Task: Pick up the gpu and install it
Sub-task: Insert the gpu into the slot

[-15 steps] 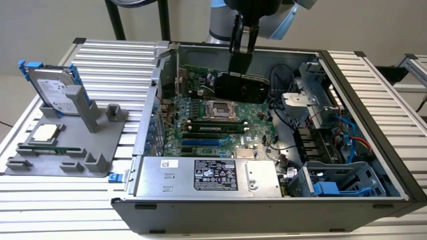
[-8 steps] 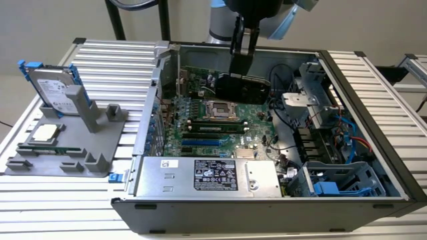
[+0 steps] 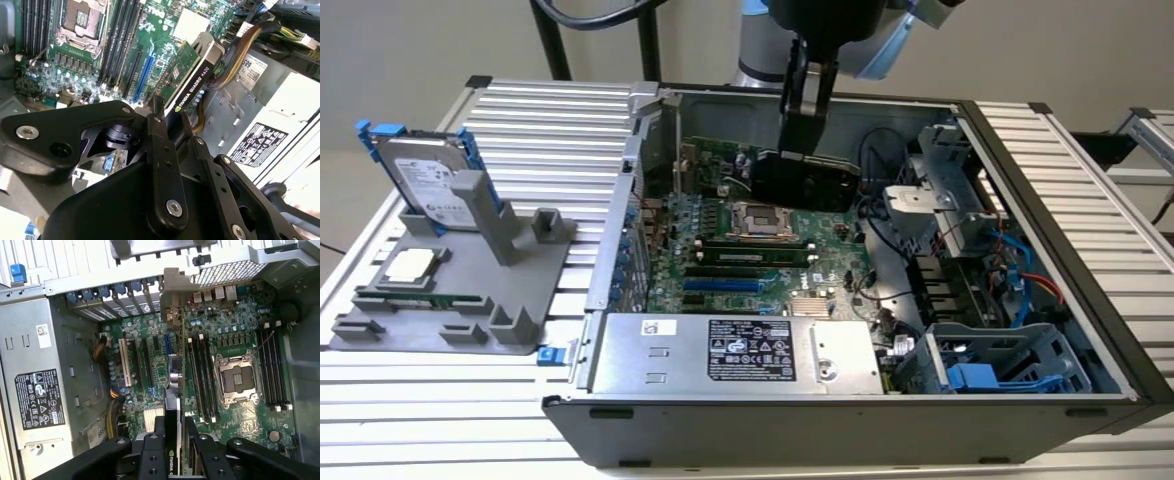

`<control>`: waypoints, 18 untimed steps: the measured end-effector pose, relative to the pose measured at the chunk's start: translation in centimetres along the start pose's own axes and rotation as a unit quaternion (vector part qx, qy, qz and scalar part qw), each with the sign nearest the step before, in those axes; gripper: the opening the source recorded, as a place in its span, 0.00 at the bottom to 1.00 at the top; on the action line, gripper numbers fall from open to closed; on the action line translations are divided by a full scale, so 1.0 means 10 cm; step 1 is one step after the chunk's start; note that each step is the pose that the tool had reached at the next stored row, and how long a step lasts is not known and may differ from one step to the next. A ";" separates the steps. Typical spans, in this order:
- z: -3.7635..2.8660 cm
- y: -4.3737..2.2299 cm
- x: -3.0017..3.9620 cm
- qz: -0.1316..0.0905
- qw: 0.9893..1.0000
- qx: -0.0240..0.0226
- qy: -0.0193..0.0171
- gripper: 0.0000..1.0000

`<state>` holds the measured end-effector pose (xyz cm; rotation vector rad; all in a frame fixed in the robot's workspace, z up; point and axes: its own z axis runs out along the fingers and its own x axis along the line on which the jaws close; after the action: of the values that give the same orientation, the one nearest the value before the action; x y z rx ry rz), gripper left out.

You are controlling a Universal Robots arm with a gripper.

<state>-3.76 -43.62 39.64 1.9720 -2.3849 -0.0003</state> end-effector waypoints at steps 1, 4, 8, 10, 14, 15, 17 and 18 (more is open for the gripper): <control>0.005 0.000 0.000 0.000 1.000 0.000 0.000 0.00; 0.021 -0.001 -0.001 0.000 1.000 0.001 0.001 0.00; 0.040 -0.001 -0.001 0.000 1.000 0.002 0.003 0.00; 0.050 -0.002 -0.002 0.000 1.000 0.002 0.004 0.00; 0.058 -0.002 -0.002 0.000 1.000 0.002 0.004 0.00; 0.058 -0.002 -0.002 0.000 1.000 0.002 0.004 0.00; 0.060 -0.002 -0.002 0.000 1.000 0.002 0.004 0.00; 0.060 -0.002 -0.002 0.000 1.000 0.002 0.004 0.00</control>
<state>-3.76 -43.62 39.04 1.9694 -2.3820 0.0135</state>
